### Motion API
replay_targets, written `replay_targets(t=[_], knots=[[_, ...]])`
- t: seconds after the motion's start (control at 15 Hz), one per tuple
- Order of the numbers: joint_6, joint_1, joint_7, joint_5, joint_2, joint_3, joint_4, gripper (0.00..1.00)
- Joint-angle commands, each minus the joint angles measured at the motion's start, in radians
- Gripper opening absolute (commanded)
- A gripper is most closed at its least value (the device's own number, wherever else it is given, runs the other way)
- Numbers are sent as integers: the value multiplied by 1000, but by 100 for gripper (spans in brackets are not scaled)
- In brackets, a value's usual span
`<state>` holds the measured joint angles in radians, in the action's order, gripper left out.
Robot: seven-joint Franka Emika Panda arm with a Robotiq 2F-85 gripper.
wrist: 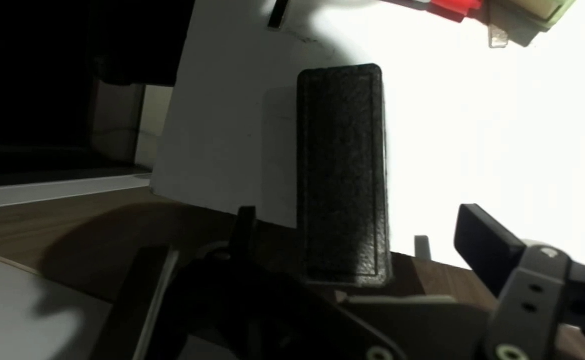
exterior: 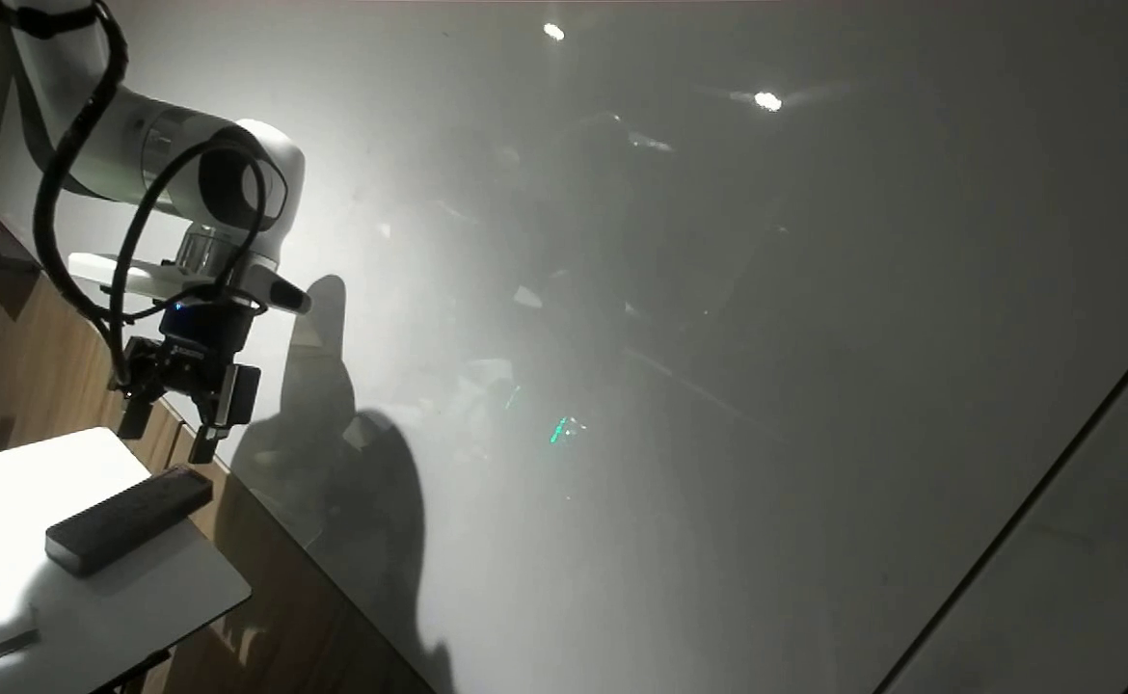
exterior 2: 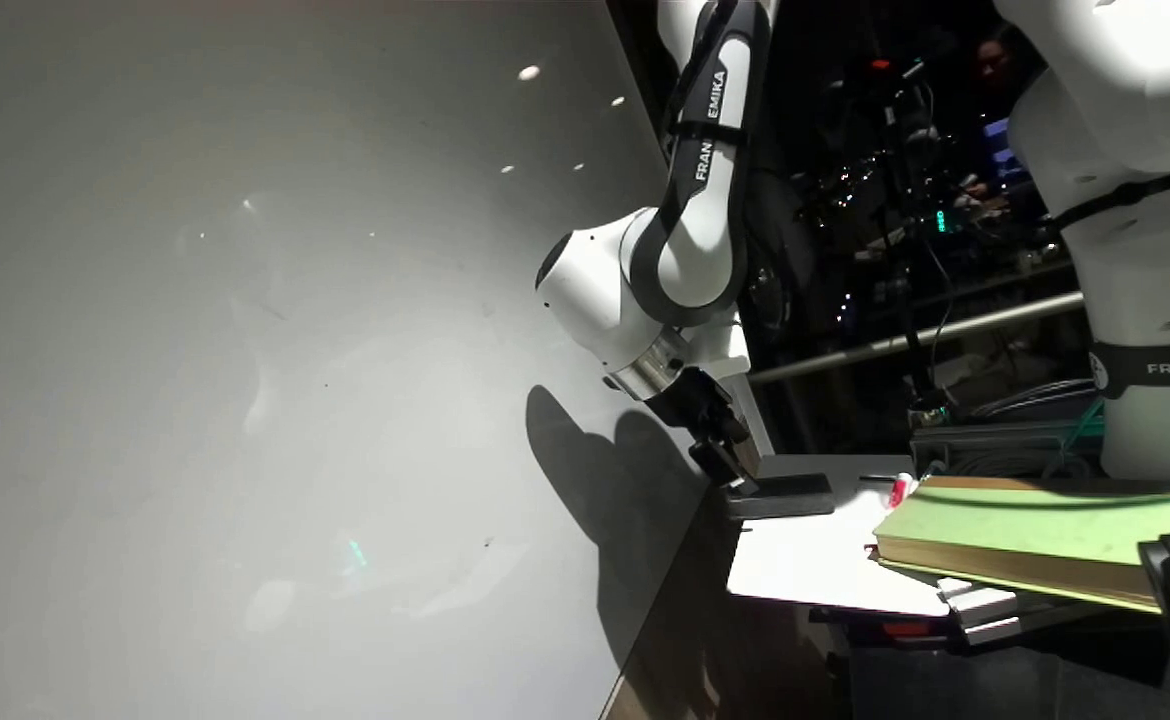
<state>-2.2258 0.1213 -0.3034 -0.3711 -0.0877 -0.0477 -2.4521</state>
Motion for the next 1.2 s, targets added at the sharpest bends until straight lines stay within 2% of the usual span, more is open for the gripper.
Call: replay_targets(t=[0.0,0.4,0.67,0.73,0.8,1.13], knots=[[-56,-35,38,-4,34,14,-64,100],[-179,-59,39,-29,-21,28,-111,100],[-217,-56,41,-25,-43,33,-118,100],[-223,-54,41,-23,-46,33,-118,83],[-224,-52,39,-22,-49,33,-117,74],[-219,-47,28,-23,-58,32,-117,35]])
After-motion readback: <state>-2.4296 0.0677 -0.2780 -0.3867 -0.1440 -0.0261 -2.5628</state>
